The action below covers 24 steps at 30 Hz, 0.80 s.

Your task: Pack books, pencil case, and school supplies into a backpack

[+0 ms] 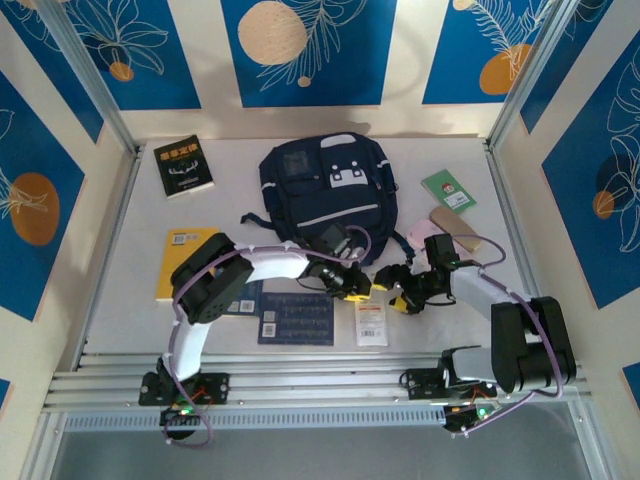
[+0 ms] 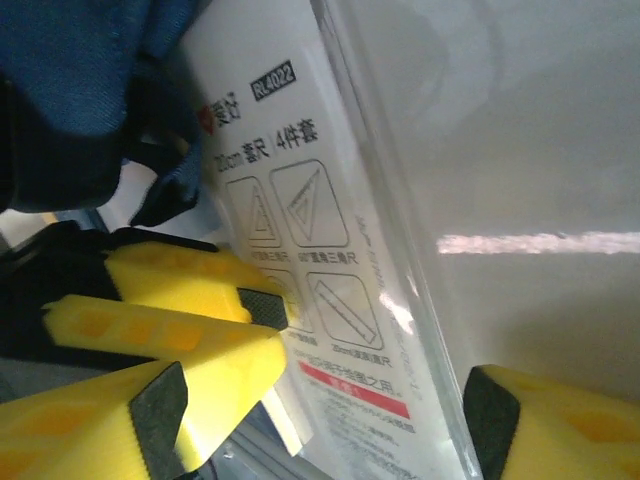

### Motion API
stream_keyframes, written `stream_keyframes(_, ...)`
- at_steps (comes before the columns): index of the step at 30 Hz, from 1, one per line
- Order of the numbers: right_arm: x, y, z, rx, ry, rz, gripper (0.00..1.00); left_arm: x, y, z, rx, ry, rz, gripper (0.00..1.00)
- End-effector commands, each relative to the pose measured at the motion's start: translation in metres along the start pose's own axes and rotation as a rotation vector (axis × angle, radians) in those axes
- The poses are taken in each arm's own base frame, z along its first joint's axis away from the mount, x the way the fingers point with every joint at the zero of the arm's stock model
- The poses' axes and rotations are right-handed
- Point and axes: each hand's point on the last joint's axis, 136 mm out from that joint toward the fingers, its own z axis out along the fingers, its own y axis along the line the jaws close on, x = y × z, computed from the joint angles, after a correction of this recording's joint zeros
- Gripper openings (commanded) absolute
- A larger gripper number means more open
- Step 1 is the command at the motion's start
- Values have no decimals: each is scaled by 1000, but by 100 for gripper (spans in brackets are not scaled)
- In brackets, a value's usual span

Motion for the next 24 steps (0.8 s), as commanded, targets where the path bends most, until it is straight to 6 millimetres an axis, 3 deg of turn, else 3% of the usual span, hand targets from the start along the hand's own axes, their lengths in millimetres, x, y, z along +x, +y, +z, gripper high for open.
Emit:
stream_keyframes(1, 11, 23, -1, -125, 69, -16, 72, 6, 8, 9, -16, 35, -27, 22)
stream_keyframes(6, 10, 26, -2, -155, 64, 2, 67, 8, 9, 9, -16, 37, -28, 18)
stream_keyframes(12, 5, 1, -11, 13, -28, -24, 65, 8, 10, 0, -48, 23, -13, 8)
stream_keyframes(19, 13, -12, -6, 121, -16, -69, 65, 14, 7, -18, -69, 3, 14, 4)
stream_keyframes(24, 16, -14, -1, 167, -9, -98, 66, 18, 29, -34, -205, -33, 18, 0)
